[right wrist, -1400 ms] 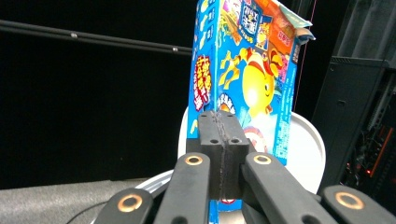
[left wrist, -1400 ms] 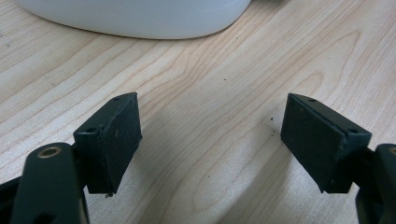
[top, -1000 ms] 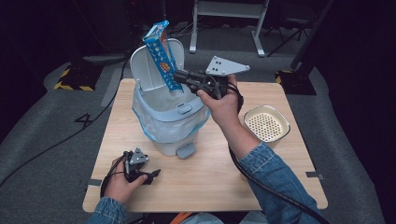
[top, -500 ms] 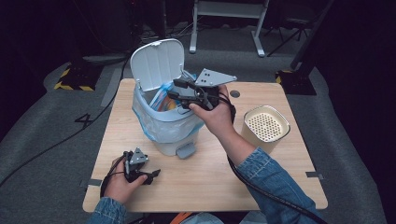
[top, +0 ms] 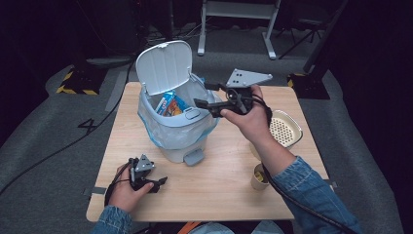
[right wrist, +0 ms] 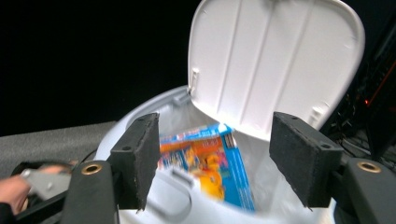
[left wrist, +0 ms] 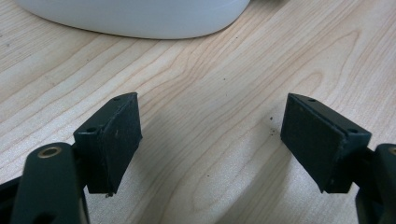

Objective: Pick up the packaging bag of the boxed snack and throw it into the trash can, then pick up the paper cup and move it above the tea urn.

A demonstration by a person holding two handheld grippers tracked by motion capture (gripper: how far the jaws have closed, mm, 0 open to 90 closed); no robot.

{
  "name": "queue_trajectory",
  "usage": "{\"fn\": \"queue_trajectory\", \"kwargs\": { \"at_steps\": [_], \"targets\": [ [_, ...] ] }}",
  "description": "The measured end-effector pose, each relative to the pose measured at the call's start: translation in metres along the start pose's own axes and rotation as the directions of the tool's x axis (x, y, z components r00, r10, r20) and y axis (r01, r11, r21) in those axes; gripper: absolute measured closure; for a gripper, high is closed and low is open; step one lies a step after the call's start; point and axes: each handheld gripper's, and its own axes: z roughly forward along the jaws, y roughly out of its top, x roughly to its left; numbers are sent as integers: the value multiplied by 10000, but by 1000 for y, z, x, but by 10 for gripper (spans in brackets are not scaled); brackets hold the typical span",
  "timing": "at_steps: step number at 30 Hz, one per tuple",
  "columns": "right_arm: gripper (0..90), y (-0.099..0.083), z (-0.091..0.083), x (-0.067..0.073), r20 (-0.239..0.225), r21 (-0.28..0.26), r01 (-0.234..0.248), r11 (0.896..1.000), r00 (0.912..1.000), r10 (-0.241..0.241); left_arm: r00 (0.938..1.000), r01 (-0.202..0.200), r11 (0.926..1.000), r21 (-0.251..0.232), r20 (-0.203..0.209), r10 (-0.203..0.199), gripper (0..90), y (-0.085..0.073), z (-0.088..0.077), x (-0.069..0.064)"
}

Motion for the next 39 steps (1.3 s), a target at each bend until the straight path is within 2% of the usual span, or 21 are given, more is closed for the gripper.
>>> {"fn": "queue_trajectory", "kwargs": {
  "at_steps": [3,4,6,7,9,10,12,13,20,21,24,29,31,37,39],
  "targets": [
    [325,-6,-17,-4,12,183,-114,9998,9999,113,10000,2,10000,7,-4,-2,205,0,0,0],
    [319,-10,-28,-5,131,368,-77,9993,9999,72,10000,3,10000,-4,-5,-3,205,0,0,0],
    [314,-12,-35,-6,180,428,-108,9990,9998,101,10000,4,10000,-2,-2,-4,205,0,0,0],
    [300,-17,-47,-8,258,524,-217,9984,9995,204,10000,34,10000,-19,16,-34,205,0,0,0],
    [297,-21,-53,-9,281,596,-267,9979,9993,251,10000,16,10000,-10,4,-16,205,0,0,0],
    [293,-28,-66,-10,356,746,-335,9966,9989,309,10000,17,10000,-10,5,-17,205,0,0,0],
    [289,-31,-70,-11,384,814,-346,9961,9988,315,10000,19,10000,-14,8,-19,205,0,0,0],
    [285,-38,-81,-12,446,969,-426,9944,9983,385,10000,17,10000,-12,9,-17,205,0,0,0],
    [227,-59,-117,-12,447,1482,-651,9868,9973,591,10000,70,10000,-5,18,-70,204,0,0,0],
    [227,-59,-117,-12,447,1482,-651,9868,9973,591,10000,70,10000,-5,18,-70,204,0,0,0],
    [207,-72,-134,-11,343,1842,-699,9804,9973,646,10000,36,10000,-15,15,-36,204,0,0,0],
    [202,-86,-149,-10,342,2230,-856,9710,9962,800,10000,75,10000,1,15,-75,204,0,0,0],
    [201,-100,-160,-8,362,2430,-1031,9645,9946,971,10000,85,10000,-15,24,-85,207,0,0,0],
    [201,-118,-174,-7,446,2606,-1209,9578,9926,1131,10000,55,10000,-18,-4,-55,208,0,0,0],
    [203,-131,-181,-6,427,2915,-1150,9496,9933,1072,10000,68,10000,-19,-23,-68,208,0,0,0]
  ]
}}
